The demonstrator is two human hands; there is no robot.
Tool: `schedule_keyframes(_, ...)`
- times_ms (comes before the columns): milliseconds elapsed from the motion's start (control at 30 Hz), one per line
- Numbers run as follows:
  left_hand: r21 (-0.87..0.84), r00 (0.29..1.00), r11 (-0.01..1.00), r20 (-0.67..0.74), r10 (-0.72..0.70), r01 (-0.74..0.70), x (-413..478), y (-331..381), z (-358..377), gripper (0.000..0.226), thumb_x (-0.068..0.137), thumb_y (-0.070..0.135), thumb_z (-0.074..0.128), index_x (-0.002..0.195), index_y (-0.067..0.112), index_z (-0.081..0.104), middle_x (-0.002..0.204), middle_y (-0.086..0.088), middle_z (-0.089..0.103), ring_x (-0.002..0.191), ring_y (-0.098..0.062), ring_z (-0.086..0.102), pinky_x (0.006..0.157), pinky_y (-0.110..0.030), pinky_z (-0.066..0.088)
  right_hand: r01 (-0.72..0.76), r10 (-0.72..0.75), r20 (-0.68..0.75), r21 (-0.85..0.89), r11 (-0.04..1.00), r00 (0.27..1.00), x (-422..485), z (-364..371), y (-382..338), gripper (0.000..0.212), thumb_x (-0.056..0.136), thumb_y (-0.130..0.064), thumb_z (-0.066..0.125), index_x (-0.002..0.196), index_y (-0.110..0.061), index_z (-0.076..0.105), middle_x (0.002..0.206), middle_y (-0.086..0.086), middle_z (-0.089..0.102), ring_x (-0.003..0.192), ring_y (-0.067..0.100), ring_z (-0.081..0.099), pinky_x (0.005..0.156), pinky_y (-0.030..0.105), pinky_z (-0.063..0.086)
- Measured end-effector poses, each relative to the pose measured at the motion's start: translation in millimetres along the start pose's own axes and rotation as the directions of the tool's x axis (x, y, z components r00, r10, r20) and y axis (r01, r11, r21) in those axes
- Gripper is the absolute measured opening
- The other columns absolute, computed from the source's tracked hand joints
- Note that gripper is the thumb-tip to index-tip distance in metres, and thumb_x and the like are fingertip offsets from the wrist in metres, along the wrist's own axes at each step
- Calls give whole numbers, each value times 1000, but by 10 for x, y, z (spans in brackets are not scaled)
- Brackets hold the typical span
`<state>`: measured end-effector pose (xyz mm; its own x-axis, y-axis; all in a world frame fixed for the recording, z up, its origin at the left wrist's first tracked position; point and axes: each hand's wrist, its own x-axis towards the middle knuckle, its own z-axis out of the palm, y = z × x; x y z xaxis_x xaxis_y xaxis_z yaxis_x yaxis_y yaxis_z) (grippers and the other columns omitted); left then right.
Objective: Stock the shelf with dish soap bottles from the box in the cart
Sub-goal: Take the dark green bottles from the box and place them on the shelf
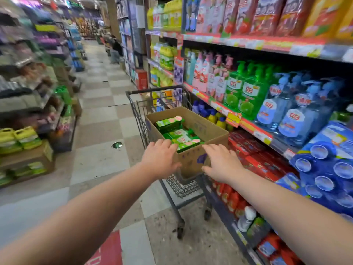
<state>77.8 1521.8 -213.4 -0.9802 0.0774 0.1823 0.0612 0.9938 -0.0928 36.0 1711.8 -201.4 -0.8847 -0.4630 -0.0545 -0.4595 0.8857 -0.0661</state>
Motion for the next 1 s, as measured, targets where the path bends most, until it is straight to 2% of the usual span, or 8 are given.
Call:
schedule_keyframes(100, 0, 999, 1000, 35, -25, 25, 74, -433, 131, 58, 86, 56, 49, 131, 19, 42, 132, -4, 48, 123, -27, 44, 102, -41, 36, 42, -42, 36, -2, 999, 998, 387, 98, -360, 71, 91, -42, 53, 150, -23, 18, 158, 1, 20, 145, 27, 18, 115, 51, 22)
schedule_keyframes(200, -18, 997, 999, 66, -38, 39, 186, -742, 268, 57, 86, 55, 49, 130, 20, 42, 131, -4, 48, 122, -26, 44, 101, -41, 36, 54, -53, 62, -16, 998, 997, 713, 154, -544, 68, 91, -41, 53, 148, -22, 22, 155, 4, 27, 143, 27, 22, 113, 50, 25)
schedule_keyframes(333, -42, 996, 998, 77, -44, 47, 414, -1043, 424, 57, 87, 53, 49, 132, 20, 42, 132, -3, 47, 125, -26, 42, 101, -40, 36, 64, -61, 94, -32, 997, 994, 1155, 215, -629, 64, 89, -40, 55, 144, -21, 28, 151, 4, 33, 140, 28, 28, 112, 51, 27)
schedule_keyframes(533, -44, 996, 998, 73, -49, 52, 959, -1476, 577, 54, 87, 53, 51, 126, 18, 44, 127, -5, 49, 119, -27, 45, 98, -41, 38, 81, -78, 77, -31, 996, 994, 2030, 257, -678, 69, 88, -43, 56, 147, -24, 26, 151, 3, 34, 139, 28, 30, 111, 51, 29)
schedule_keyframes(633, -20, 993, 997, 91, -71, 73, 1383, -1766, 670, 57, 86, 53, 50, 130, 17, 43, 128, -5, 48, 121, -27, 44, 100, -41, 37, 98, -97, 77, -17, 995, 992, 2584, 305, -740, 71, 88, -43, 56, 149, -23, 24, 152, 3, 32, 140, 27, 30, 111, 49, 29)
schedule_keyframes(800, -14, 988, 997, 135, -74, 76, 2223, -2183, 803, 58, 87, 52, 48, 135, 20, 38, 133, -5, 47, 125, -27, 43, 103, -40, 36, 89, -91, 95, 24, 996, 991, 3493, 277, -640, 72, 87, -40, 57, 148, -23, 24, 151, 3, 34, 140, 27, 31, 110, 48, 29)
schedule_keyframes(1000, -11, 980, 996, 178, -83, 86, 3014, -2391, 992, 58, 88, 52, 47, 135, 19, 39, 137, -5, 44, 129, -26, 40, 104, -40, 34, 43, -42, 138, -4, 999, 990, 4325, 307, -302, 71, 90, -43, 55, 149, -22, 22, 153, 3, 30, 141, 28, 27, 110, 51, 29)
